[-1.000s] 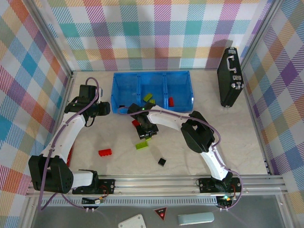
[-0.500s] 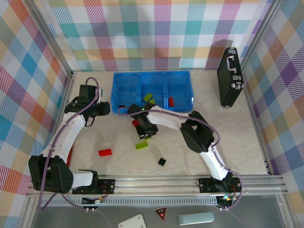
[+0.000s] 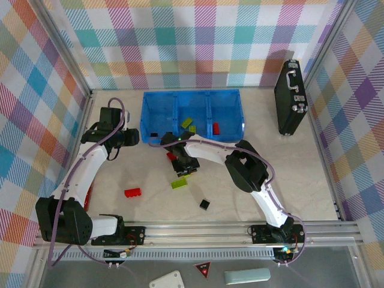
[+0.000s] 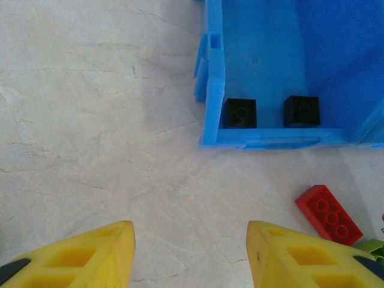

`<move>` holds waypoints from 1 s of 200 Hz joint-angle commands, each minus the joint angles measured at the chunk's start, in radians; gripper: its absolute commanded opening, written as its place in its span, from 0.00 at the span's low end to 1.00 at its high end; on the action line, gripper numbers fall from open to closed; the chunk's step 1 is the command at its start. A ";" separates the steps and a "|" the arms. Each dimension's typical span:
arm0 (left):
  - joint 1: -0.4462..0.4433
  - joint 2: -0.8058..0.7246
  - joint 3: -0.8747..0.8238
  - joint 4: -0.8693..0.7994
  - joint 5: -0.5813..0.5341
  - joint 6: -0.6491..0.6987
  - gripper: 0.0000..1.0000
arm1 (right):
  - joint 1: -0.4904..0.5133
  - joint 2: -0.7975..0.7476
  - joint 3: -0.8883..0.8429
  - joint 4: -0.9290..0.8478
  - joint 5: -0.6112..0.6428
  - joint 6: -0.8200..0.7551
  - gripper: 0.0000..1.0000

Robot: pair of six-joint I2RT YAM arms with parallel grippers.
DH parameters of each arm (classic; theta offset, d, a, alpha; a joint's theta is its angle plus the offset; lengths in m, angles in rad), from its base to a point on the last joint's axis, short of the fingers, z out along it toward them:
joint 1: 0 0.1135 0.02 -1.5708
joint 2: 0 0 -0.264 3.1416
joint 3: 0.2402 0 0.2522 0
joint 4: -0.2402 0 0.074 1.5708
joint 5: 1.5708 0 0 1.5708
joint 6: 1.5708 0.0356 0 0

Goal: Sort the legos into containers by color
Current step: Pick up the lego from the center of the table, then place the lego in the container.

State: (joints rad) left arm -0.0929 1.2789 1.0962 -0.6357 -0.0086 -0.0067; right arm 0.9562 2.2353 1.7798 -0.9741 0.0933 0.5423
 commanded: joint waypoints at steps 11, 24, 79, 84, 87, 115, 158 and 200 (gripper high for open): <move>0.014 -0.025 0.007 -0.022 0.010 0.007 0.52 | 0.007 -0.039 0.038 -0.029 0.034 0.002 0.33; 0.015 -0.024 0.007 -0.022 0.011 0.007 0.52 | 0.007 -0.050 0.045 -0.036 0.041 -0.002 0.33; 0.014 -0.020 0.008 -0.024 0.013 0.007 0.52 | 0.003 -0.090 0.084 -0.083 0.089 -0.020 0.34; 0.015 -0.020 0.008 -0.024 0.013 0.007 0.52 | 0.002 -0.093 0.089 -0.089 0.093 -0.022 0.34; 0.015 -0.020 0.008 -0.024 0.013 0.007 0.52 | 0.000 -0.095 0.092 -0.090 0.096 -0.026 0.34; 0.014 -0.022 0.008 -0.024 0.013 0.007 0.52 | -0.010 -0.119 0.111 -0.104 0.120 -0.039 0.34; 0.014 -0.023 0.008 -0.024 0.015 0.007 0.52 | -0.046 -0.130 0.153 -0.112 0.152 -0.067 0.35; 0.014 -0.028 0.005 -0.024 0.012 0.007 0.52 | -0.100 -0.089 0.250 -0.127 0.172 -0.106 0.36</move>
State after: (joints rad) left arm -0.0929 1.2789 1.0962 -0.6361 -0.0086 -0.0067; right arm 0.8890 2.1410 1.9617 -1.0687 0.2352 0.4759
